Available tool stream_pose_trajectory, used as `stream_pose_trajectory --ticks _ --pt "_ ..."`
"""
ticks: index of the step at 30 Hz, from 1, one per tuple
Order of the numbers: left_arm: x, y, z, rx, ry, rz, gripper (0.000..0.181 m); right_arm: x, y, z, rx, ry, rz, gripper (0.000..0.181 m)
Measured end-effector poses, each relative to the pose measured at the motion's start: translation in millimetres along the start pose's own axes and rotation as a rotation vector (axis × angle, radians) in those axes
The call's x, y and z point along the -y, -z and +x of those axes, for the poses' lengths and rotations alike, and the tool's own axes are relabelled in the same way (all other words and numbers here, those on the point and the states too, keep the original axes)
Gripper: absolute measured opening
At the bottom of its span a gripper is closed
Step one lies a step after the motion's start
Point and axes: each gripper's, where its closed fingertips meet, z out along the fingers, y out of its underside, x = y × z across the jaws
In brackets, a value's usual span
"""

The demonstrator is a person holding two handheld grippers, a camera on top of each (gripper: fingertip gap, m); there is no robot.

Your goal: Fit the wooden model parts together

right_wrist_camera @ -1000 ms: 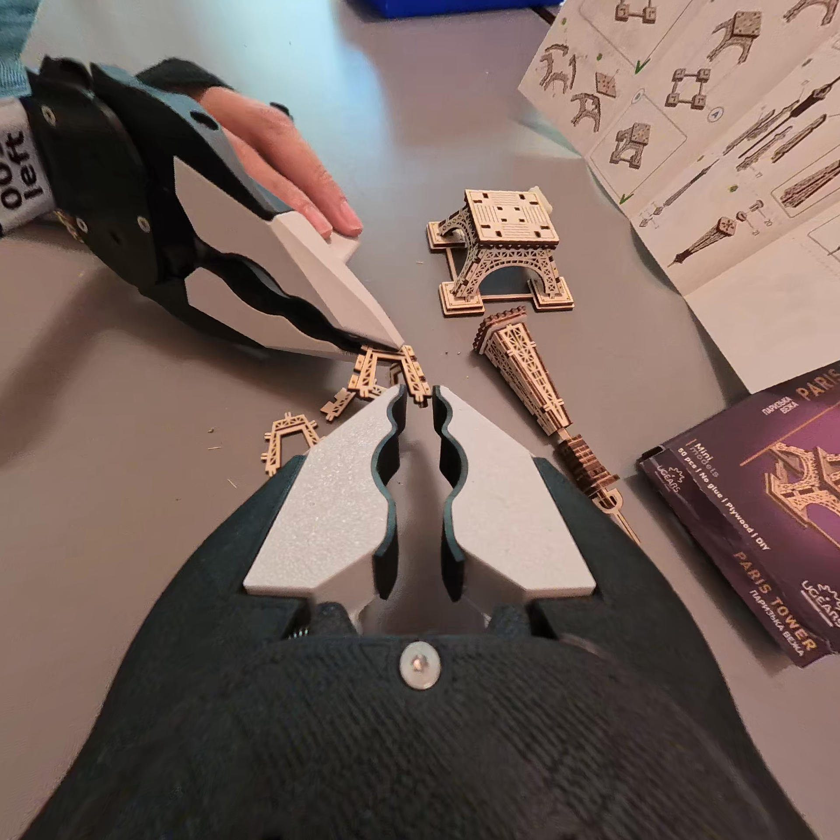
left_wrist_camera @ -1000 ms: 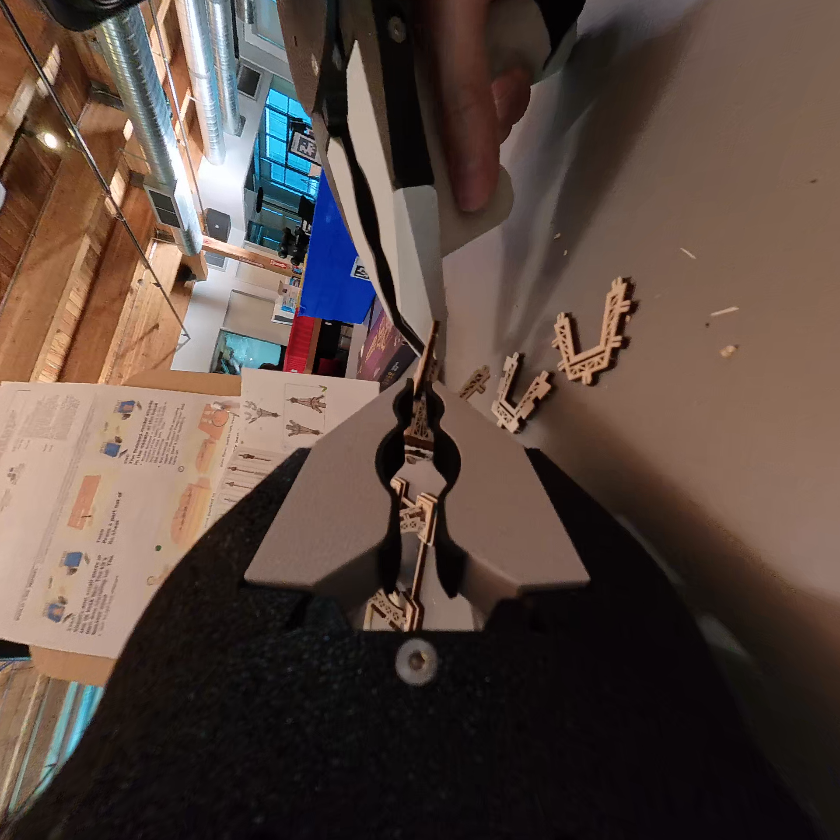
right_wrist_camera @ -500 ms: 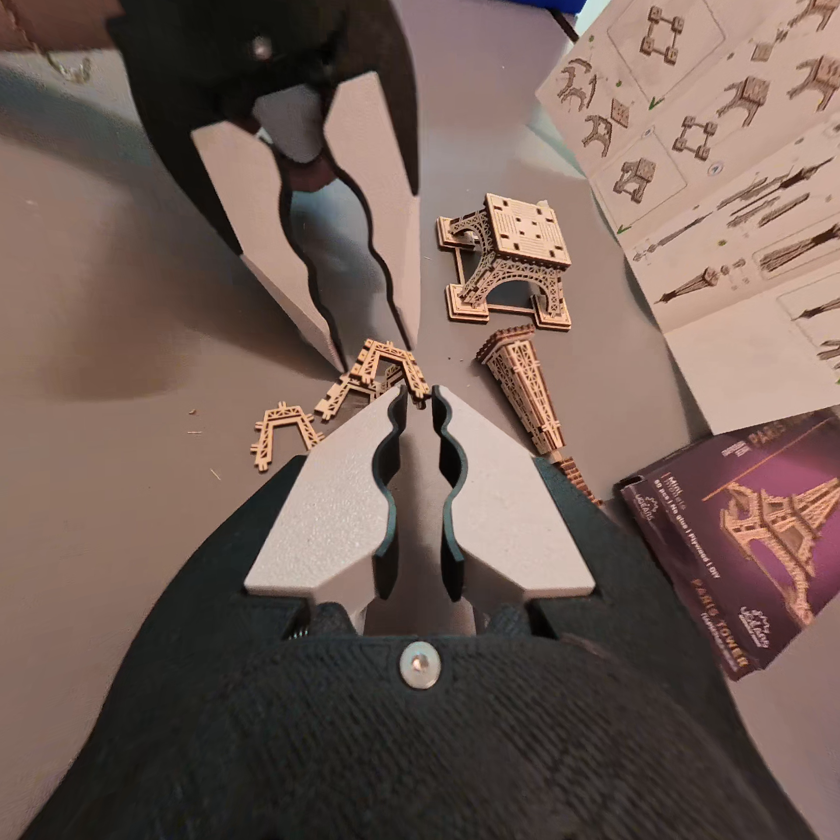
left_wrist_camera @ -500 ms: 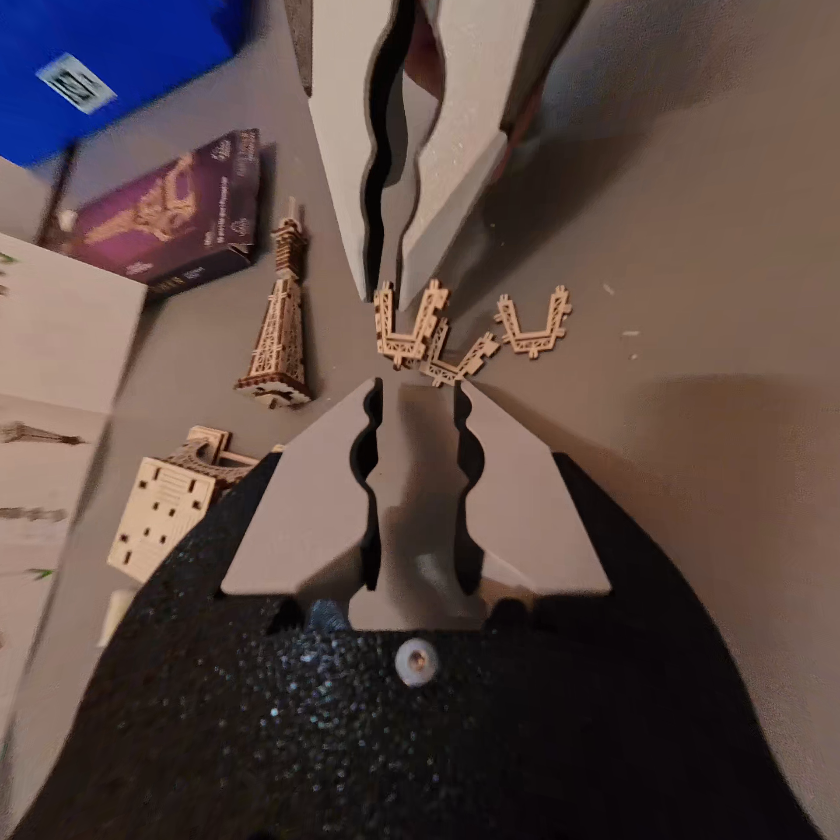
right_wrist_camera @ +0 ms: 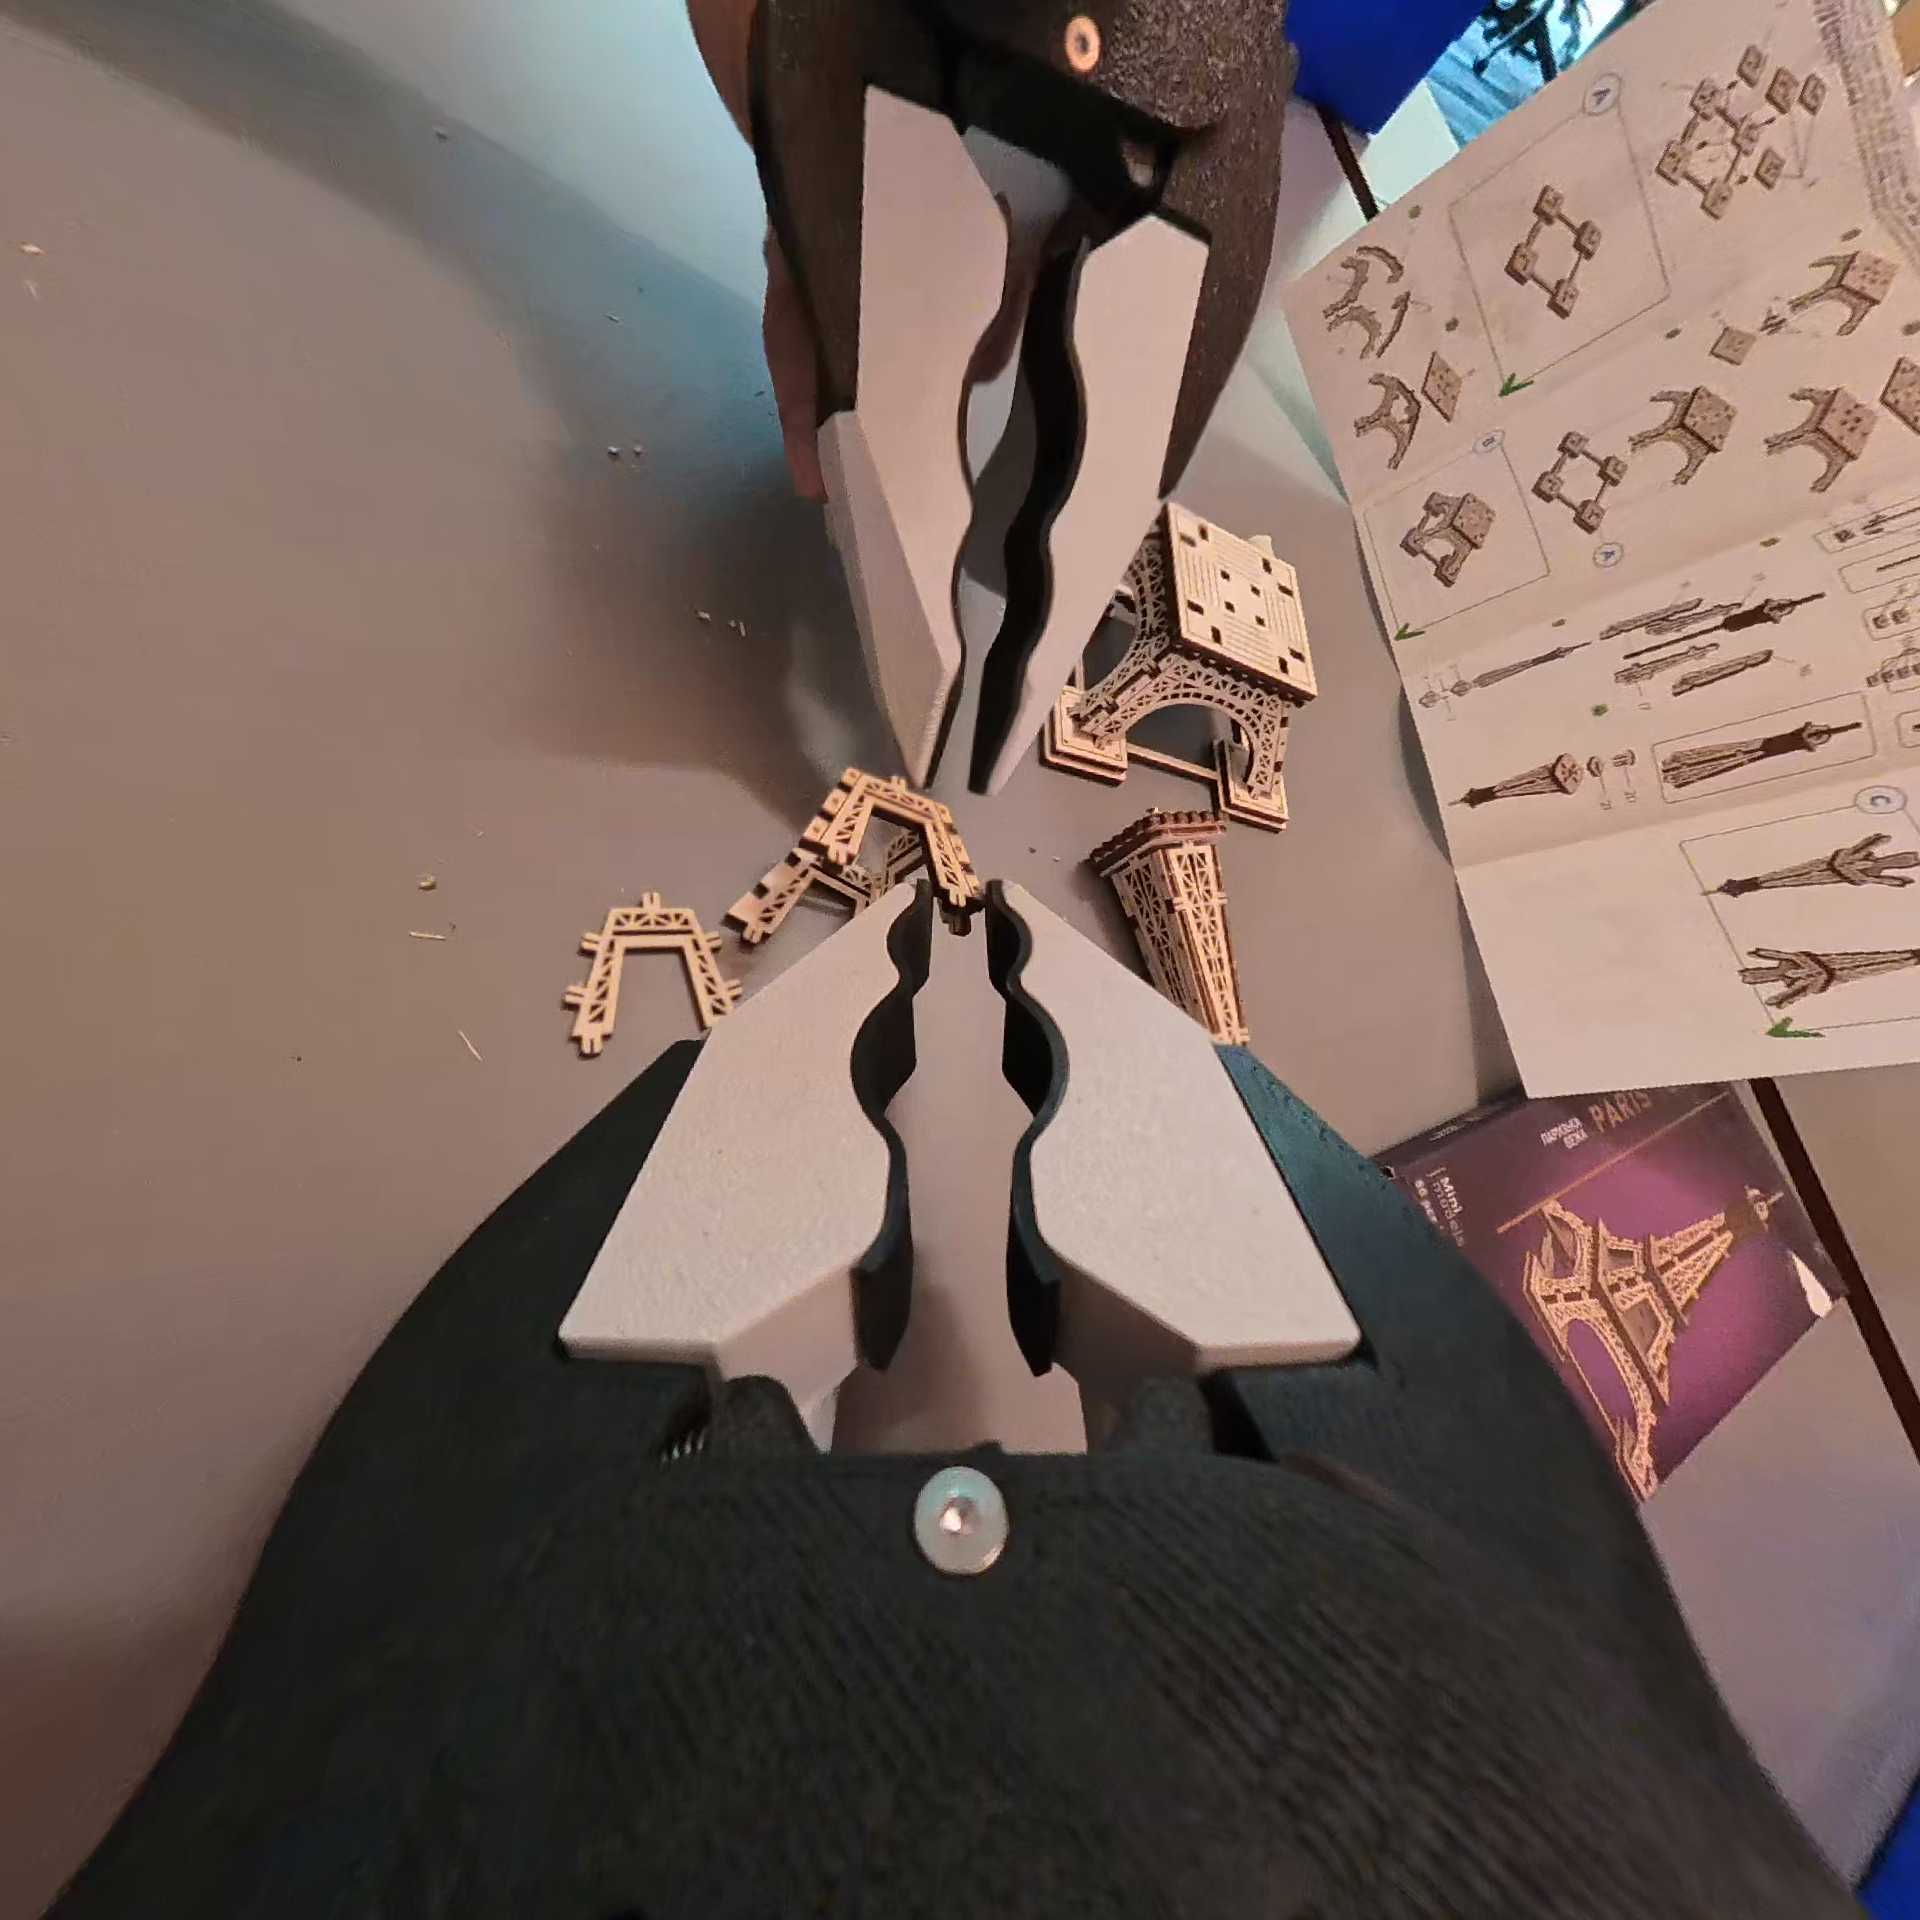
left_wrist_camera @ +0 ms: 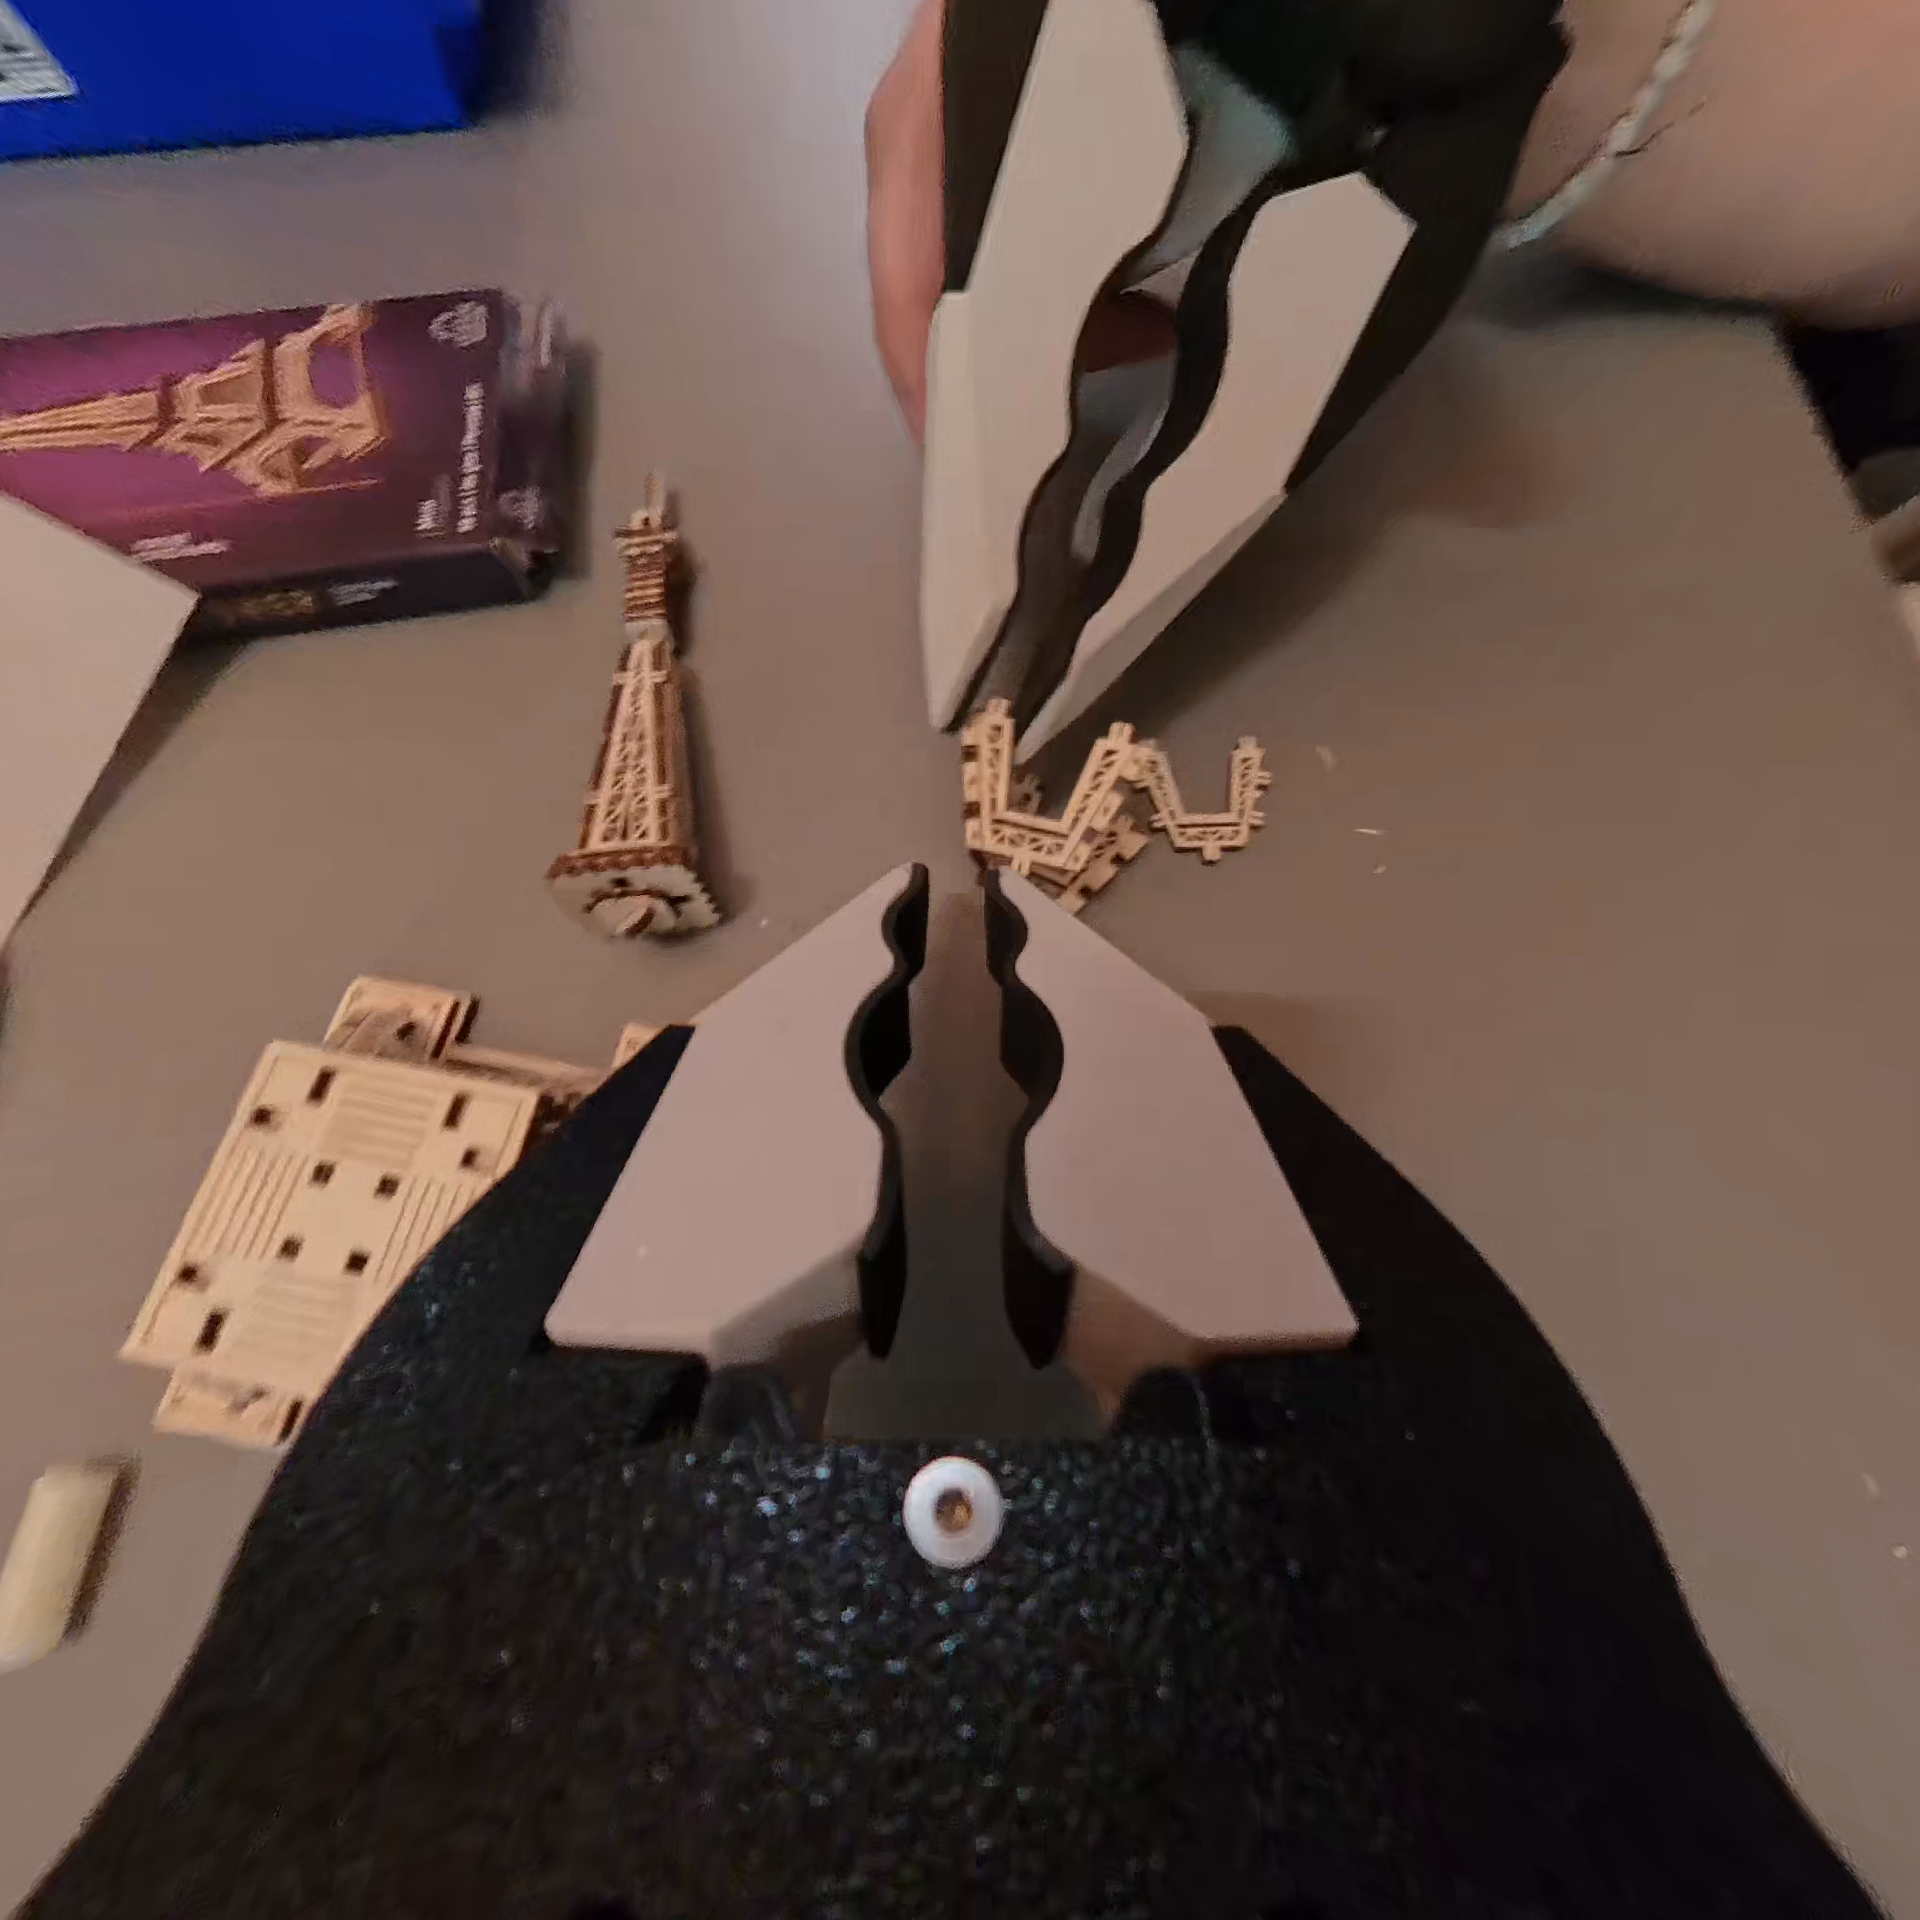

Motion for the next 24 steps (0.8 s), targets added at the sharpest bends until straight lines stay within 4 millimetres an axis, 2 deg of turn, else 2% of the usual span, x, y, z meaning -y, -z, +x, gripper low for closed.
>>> stream_pose_trajectory --ticks 5,8,11,15,17,22,24 --pt "-5 -10 1 -0.047 -0.011 0.003 0.008 -1 0 1 -0.015 0.013 -0.003 0.008" --pt "-14 -12 9 -0.118 -0.031 -0.055 0.013 -5 2 5 -0.032 0.013 -0.008 0.008" --pt "-18 -13 6 -0.098 -0.07 -0.103 0.023 -7 5 4 -0.016 -0.018 -0.004 0.008" --pt "1 -8 10 -0.096 -0.113 -0.066 0.035 -10 8 6 -0.023 -0.025 -0.007 0.008" --pt "11 -8 14 -0.104 -0.131 -0.045 0.034 -8 10 7 -0.039 0.004 -0.002 0.008" --pt "26 -3 16 -0.171 -0.105 -0.015 0.027 -7 7 2 -0.026 0.001 -0.006 0.008" --pt "32 1 13 -0.191 -0.073 0.005 0.019 -6 7 2 -0.033 0.011 -0.007 0.008"
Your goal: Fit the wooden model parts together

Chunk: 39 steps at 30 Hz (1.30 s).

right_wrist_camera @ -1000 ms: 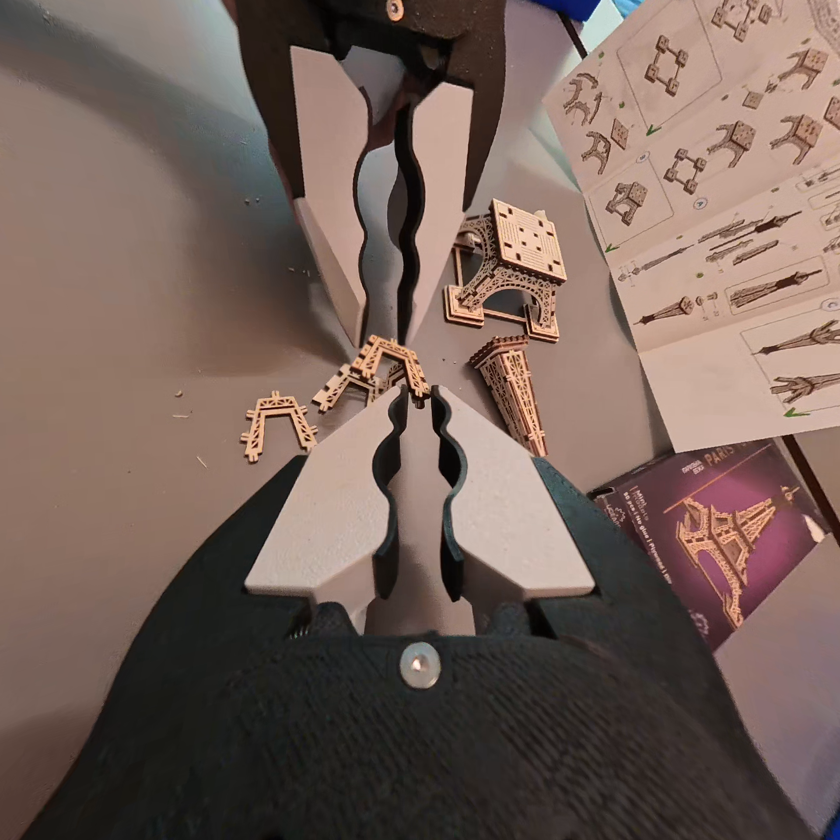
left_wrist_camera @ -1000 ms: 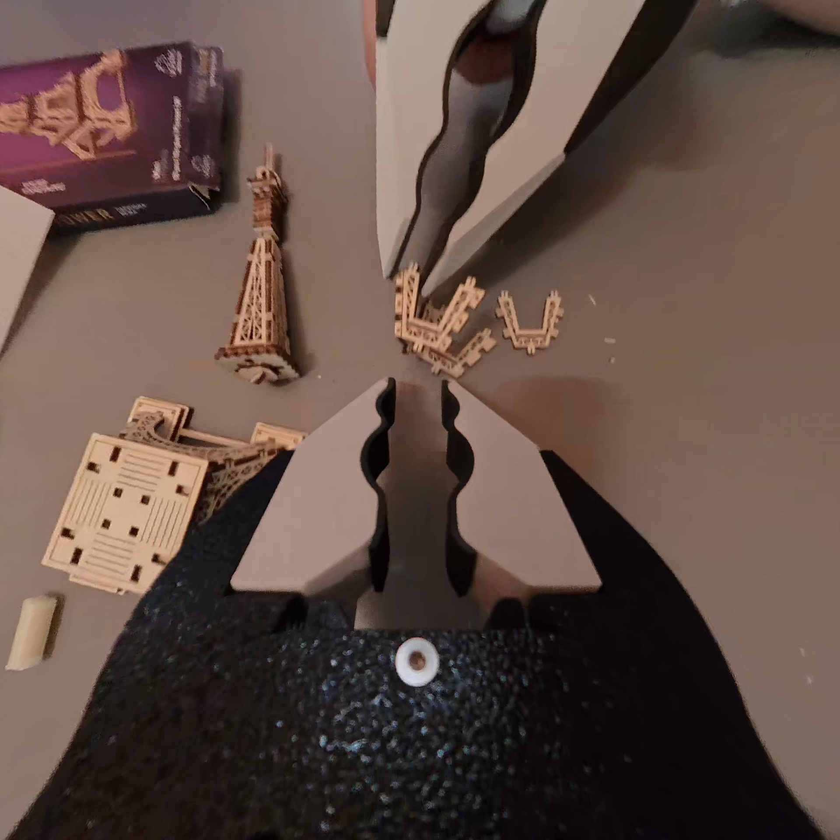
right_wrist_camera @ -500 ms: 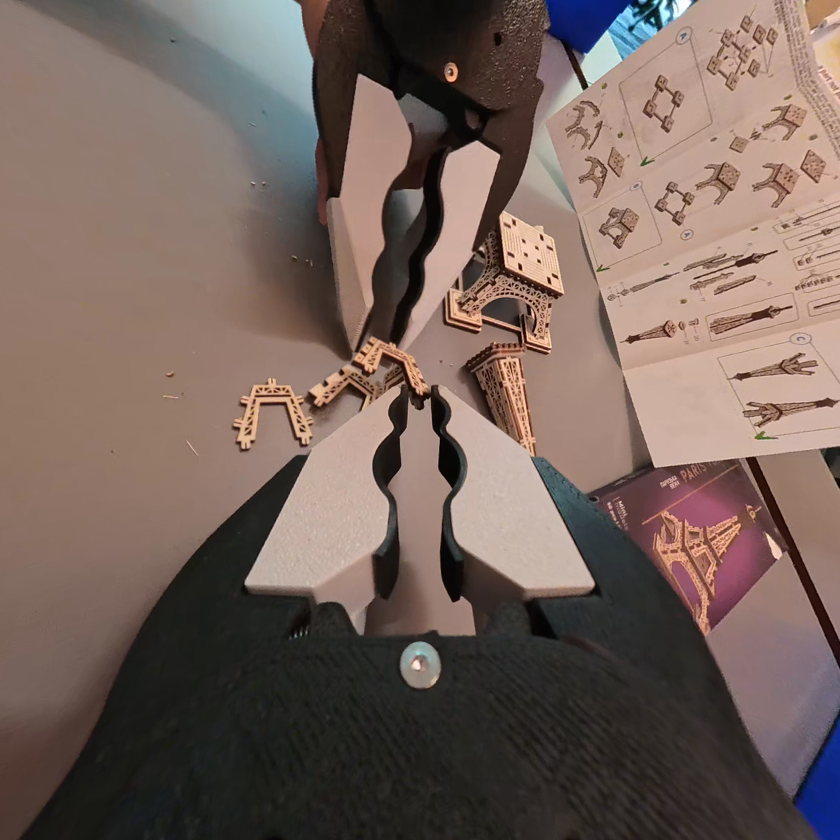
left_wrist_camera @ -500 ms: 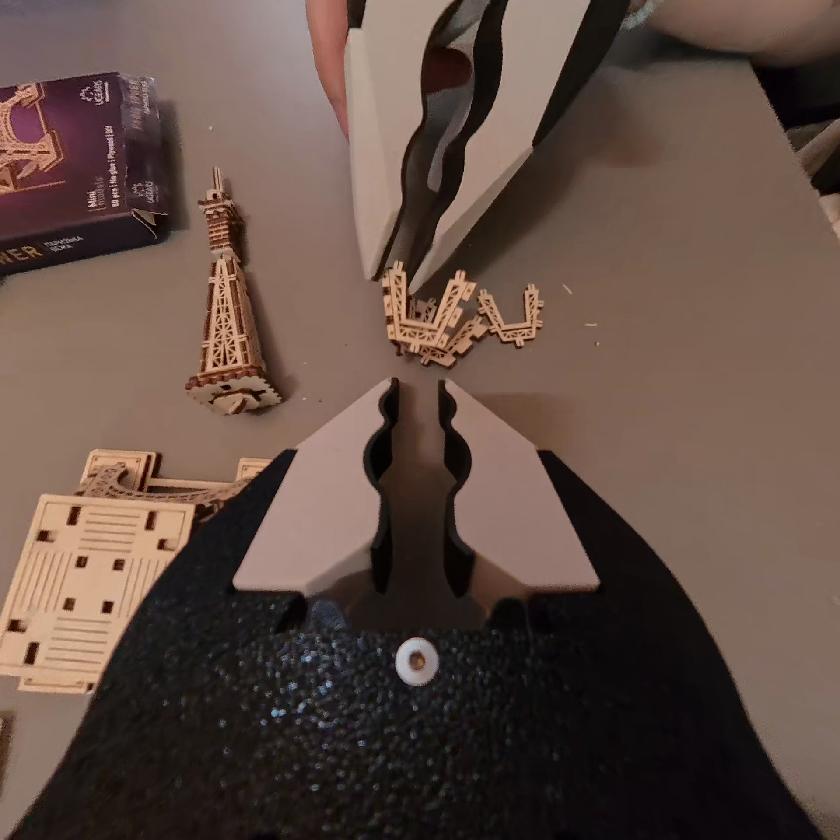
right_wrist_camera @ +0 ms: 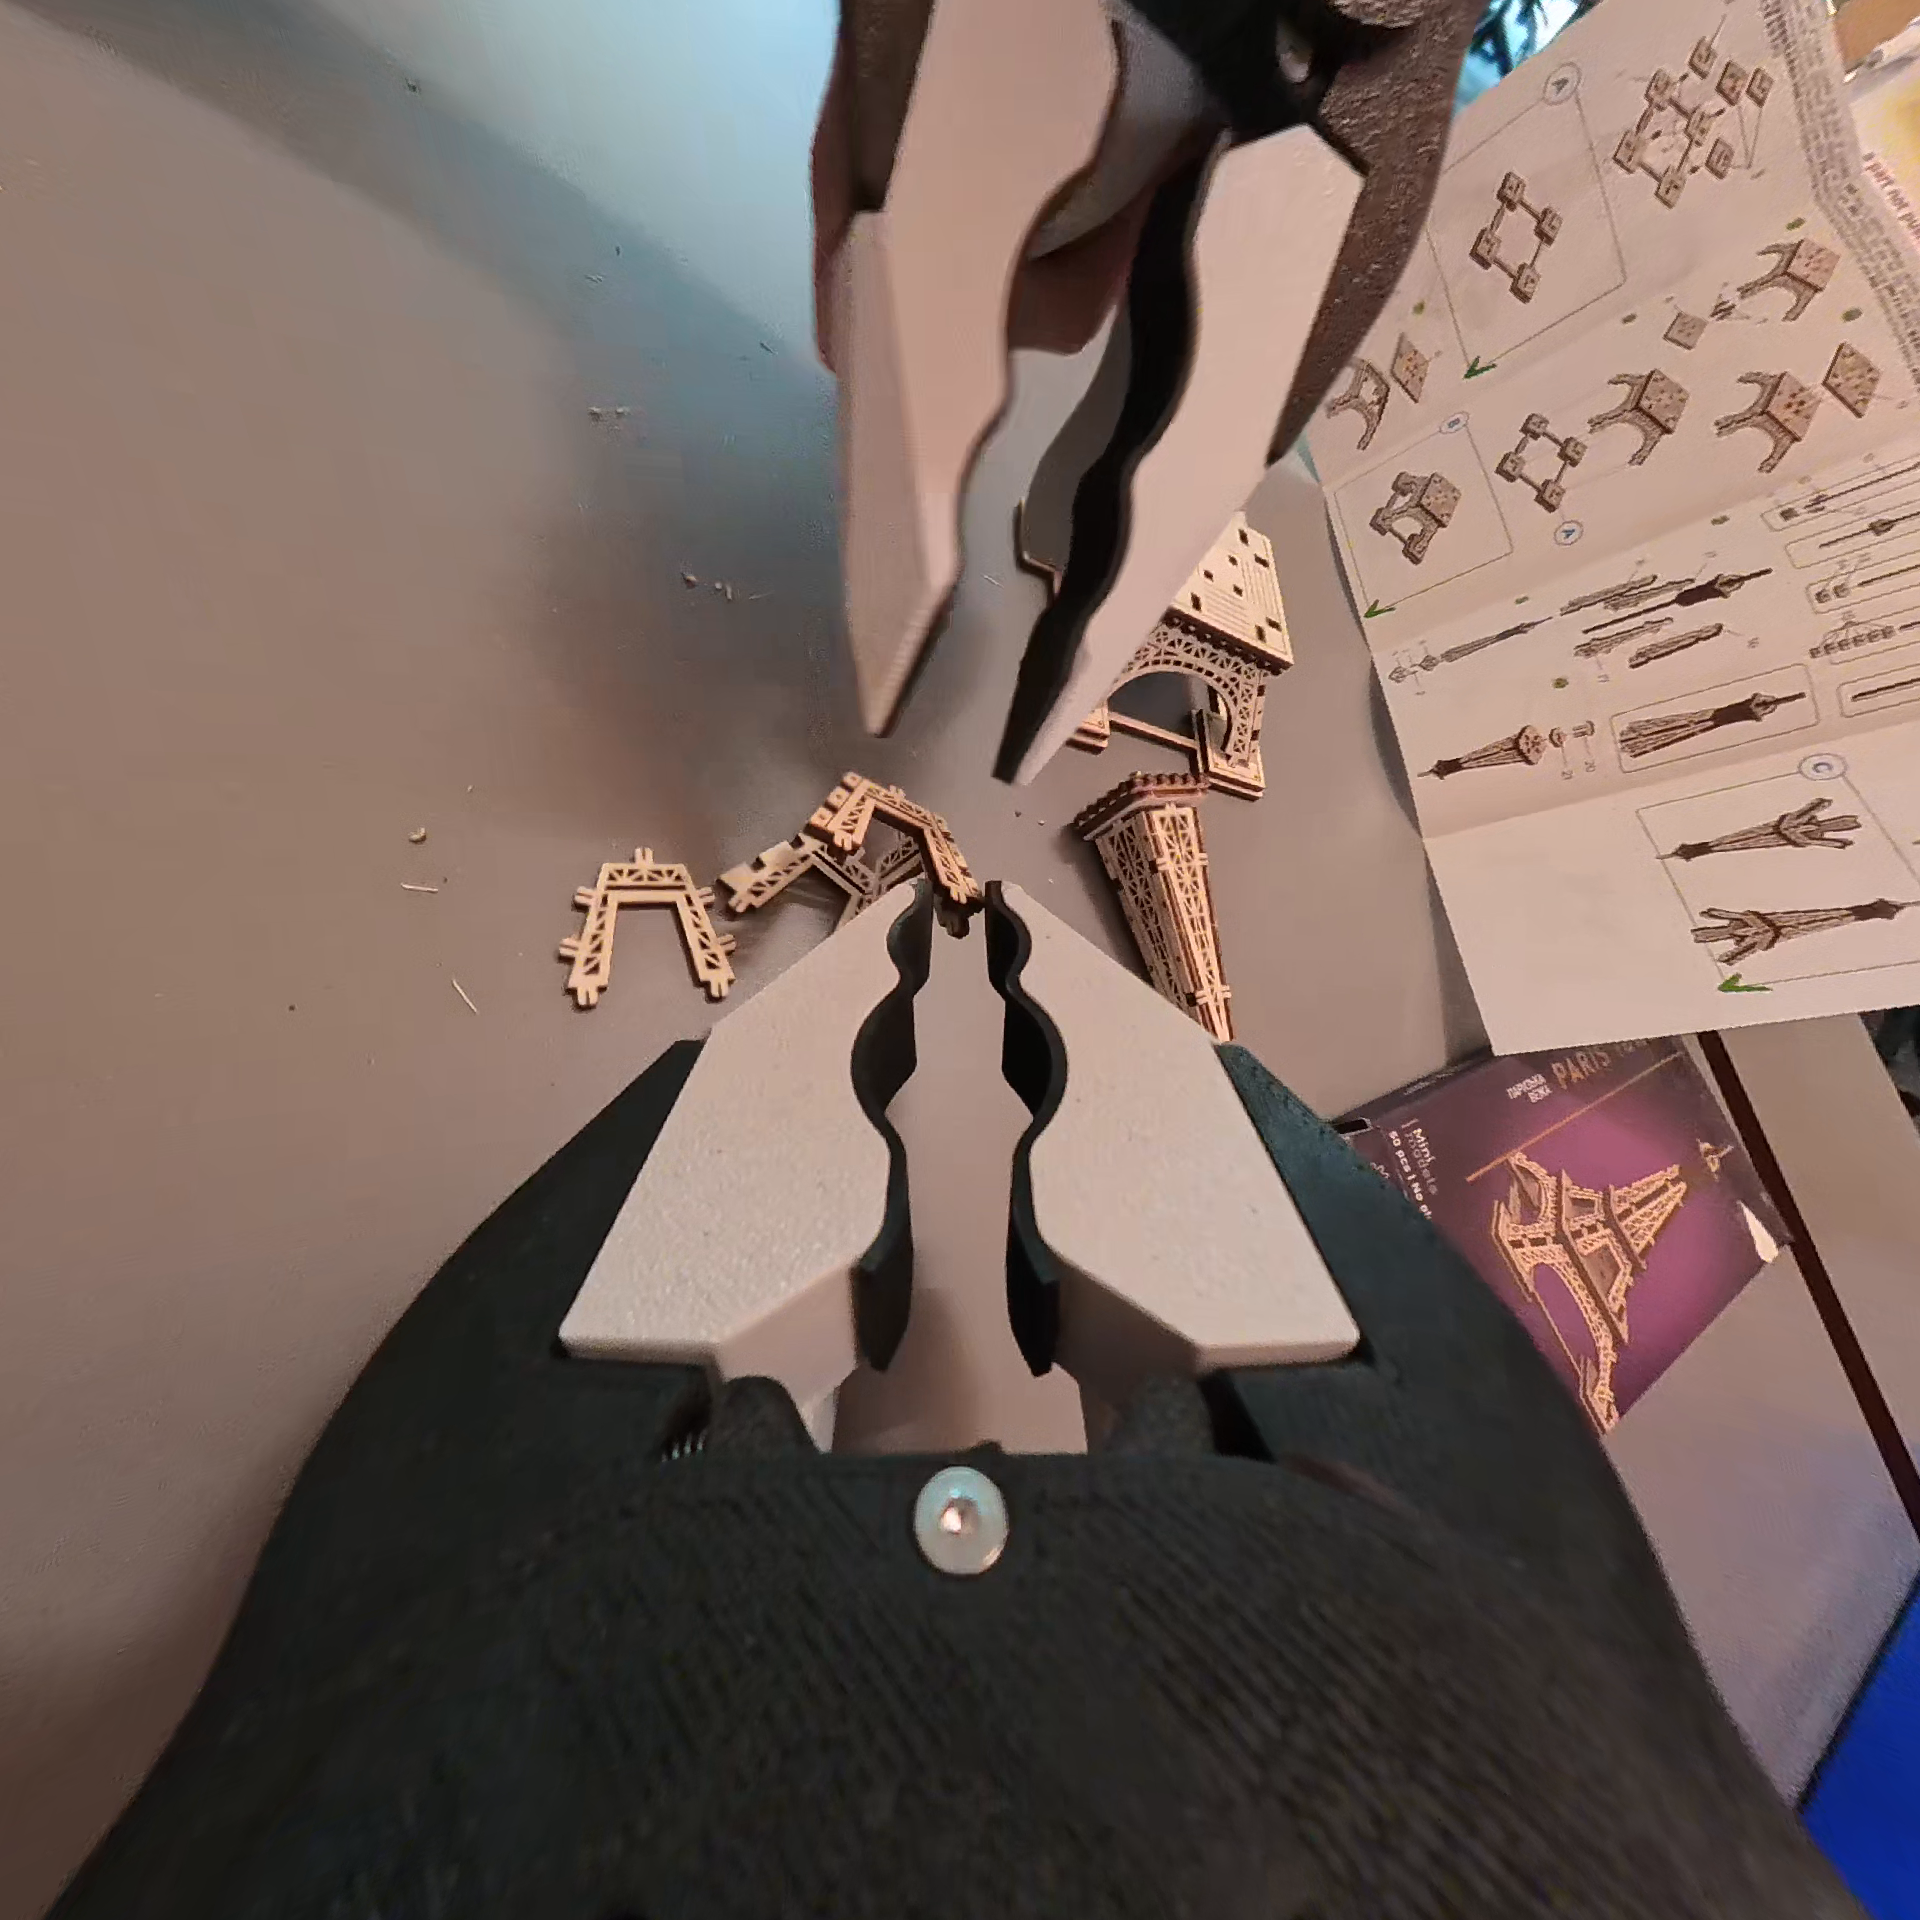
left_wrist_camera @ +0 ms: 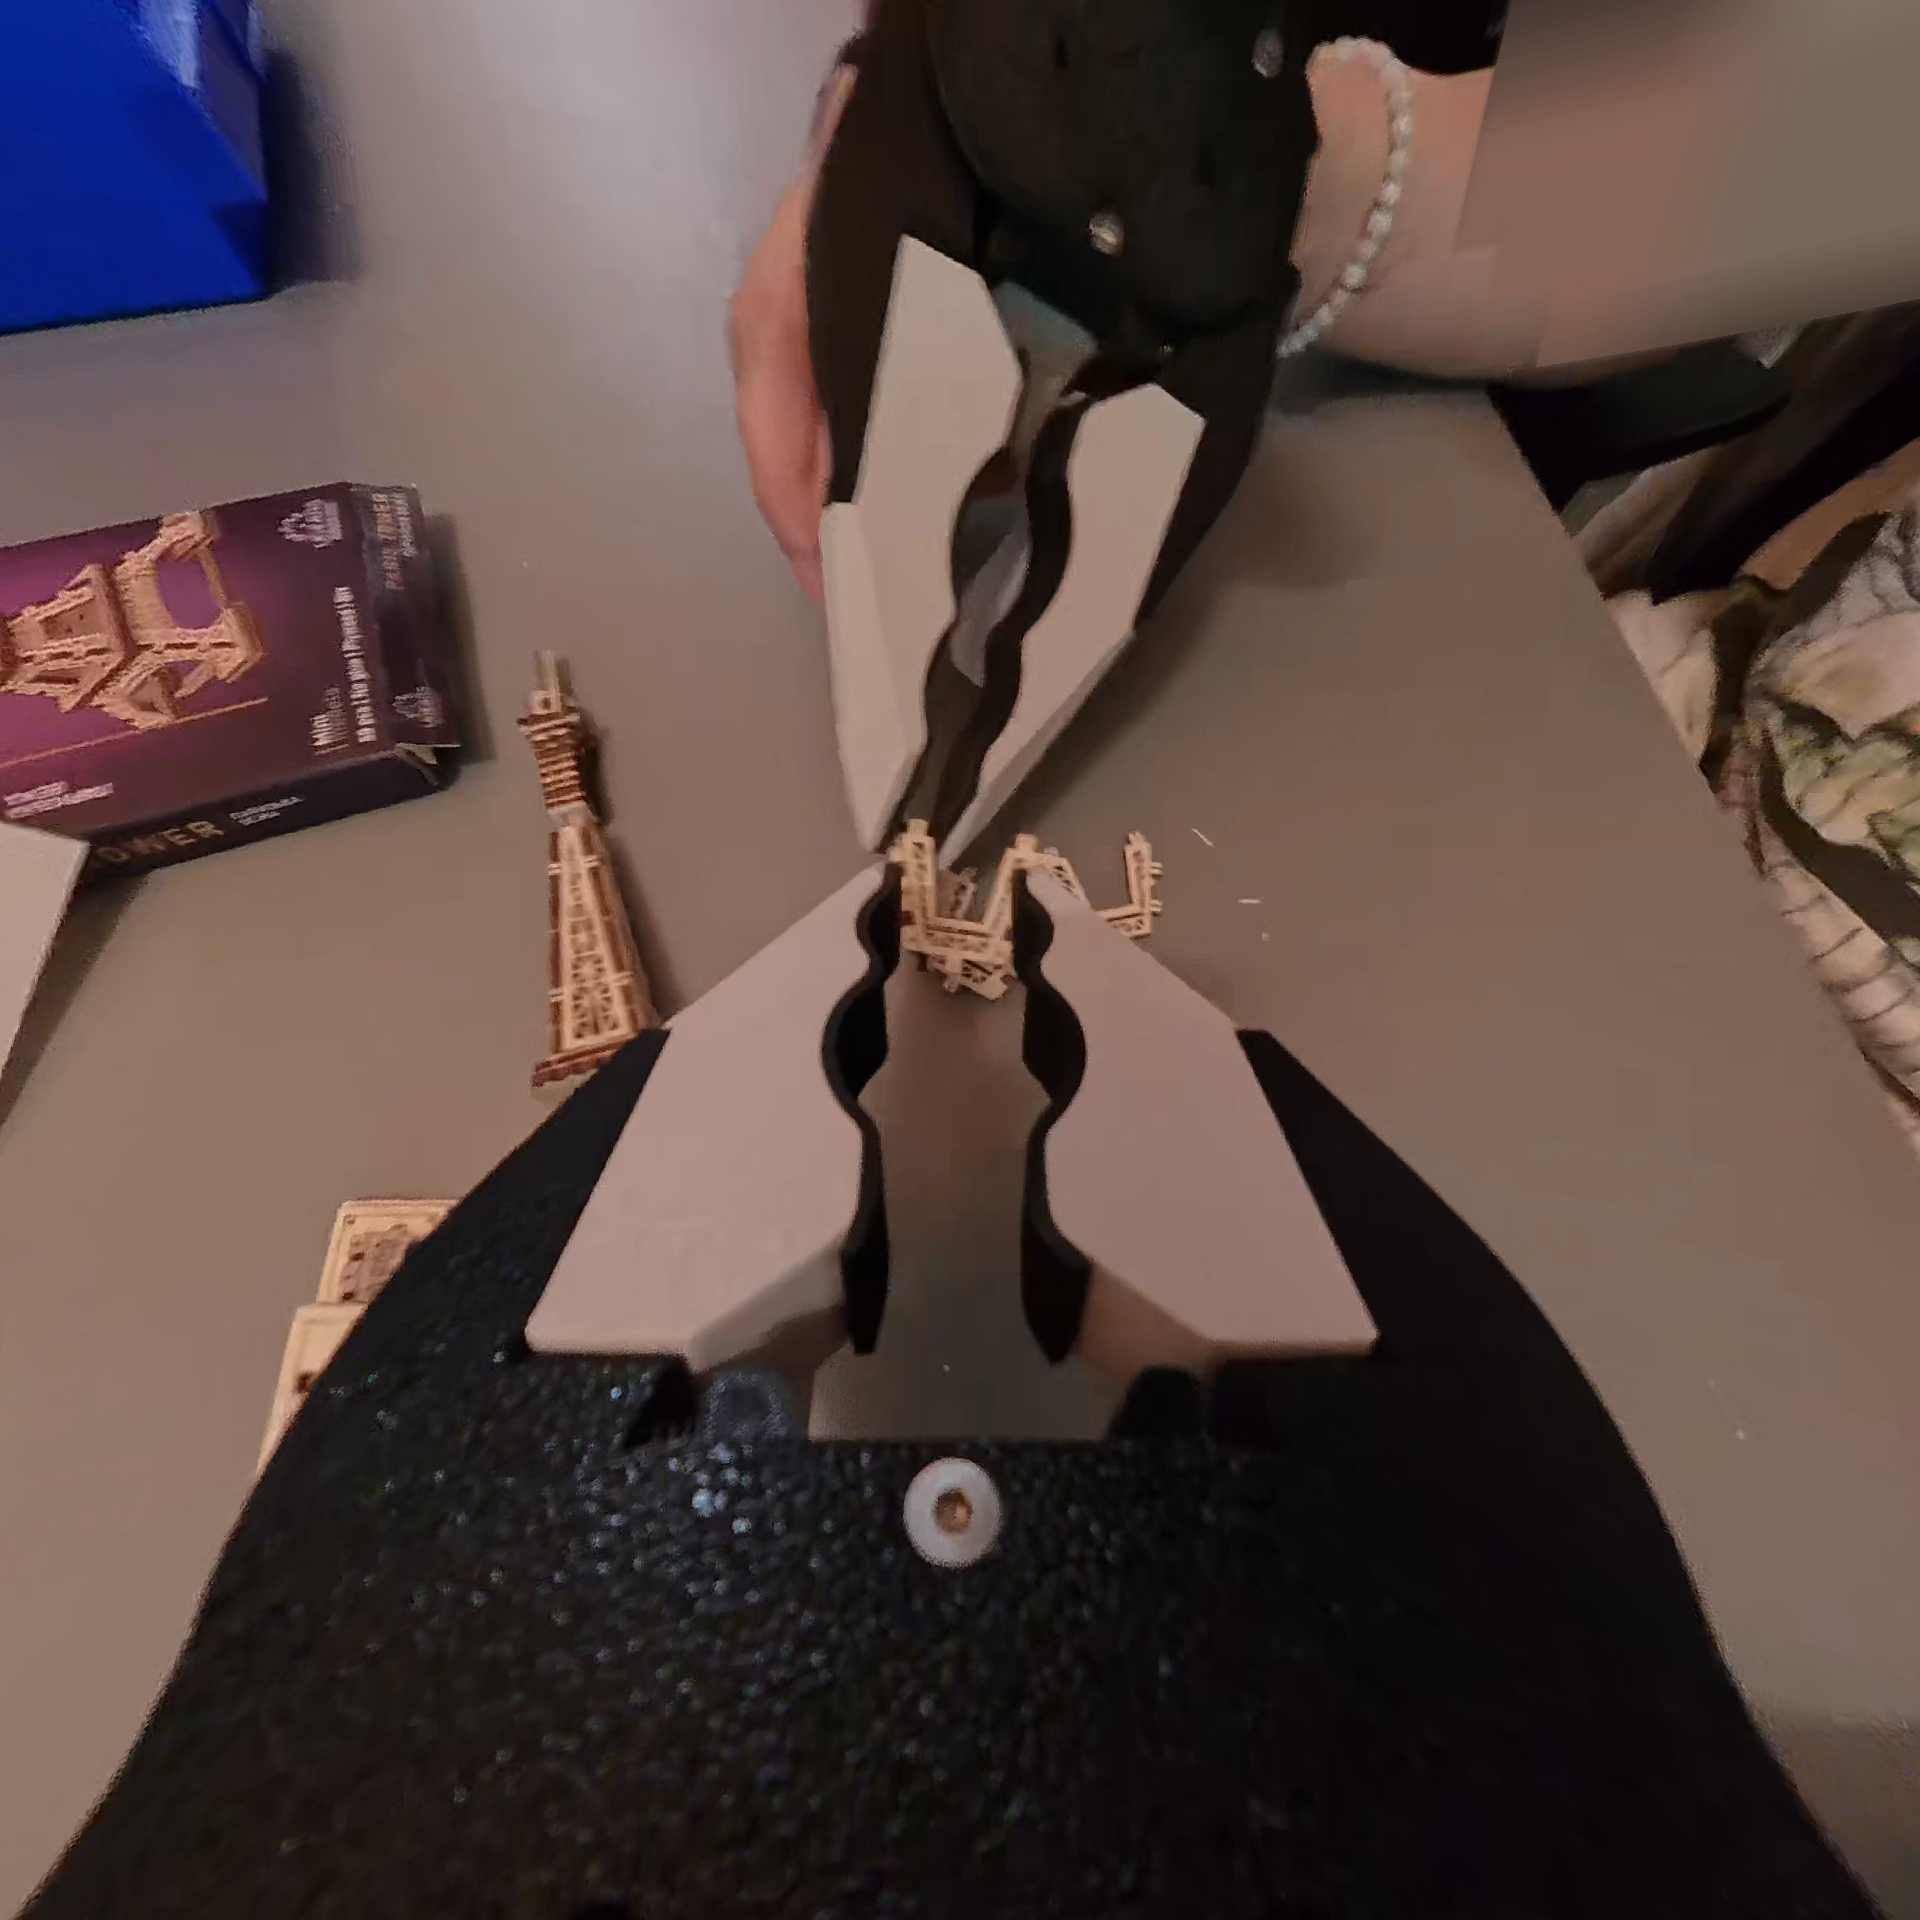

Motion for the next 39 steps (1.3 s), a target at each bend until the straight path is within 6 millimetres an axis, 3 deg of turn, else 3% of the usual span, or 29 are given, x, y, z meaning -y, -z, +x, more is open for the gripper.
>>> stream_pose_trajectory --ticks 4,8,15,20,26,28,32,39 --pt "-2 -5 -13 0.052 0.013 -0.068 0.014 1 -1 0 -0.007 0.0 0.01 0.008" --pt "-13 -14 -11 0.036 -0.009 -0.182 0.023 1 -1 0 -0.01 -0.008 0.014 0.008" --pt "-17 -21 -7 -0.063 0.053 -0.207 0.017 1 1 -3 0.009 -0.018 0.032 0.008" --pt "-16 -25 -8 -0.073 -0.003 -0.237 0.006 0 1 -2 0.005 -0.018 0.024 0.007" --pt "-10 -25 -15 0.027 -0.099 -0.263 0.006 -11 16 -4 0.105 -0.272 -0.027 0.031" --pt "-10 -25 -11 0.035 -0.166 -0.286 0.006 -8 15 -3 0.116 -0.338 0.001 0.029" --pt "-12 -26 -13 0.077 -0.239 -0.328 0.006 -22 7 -5 0.105 -0.376 -0.084 0.029" --pt "-10 -29 -12 0.071 -0.266 -0.306 0.006 -21 -2 -16 0.122 -0.386 -0.113 0.033"
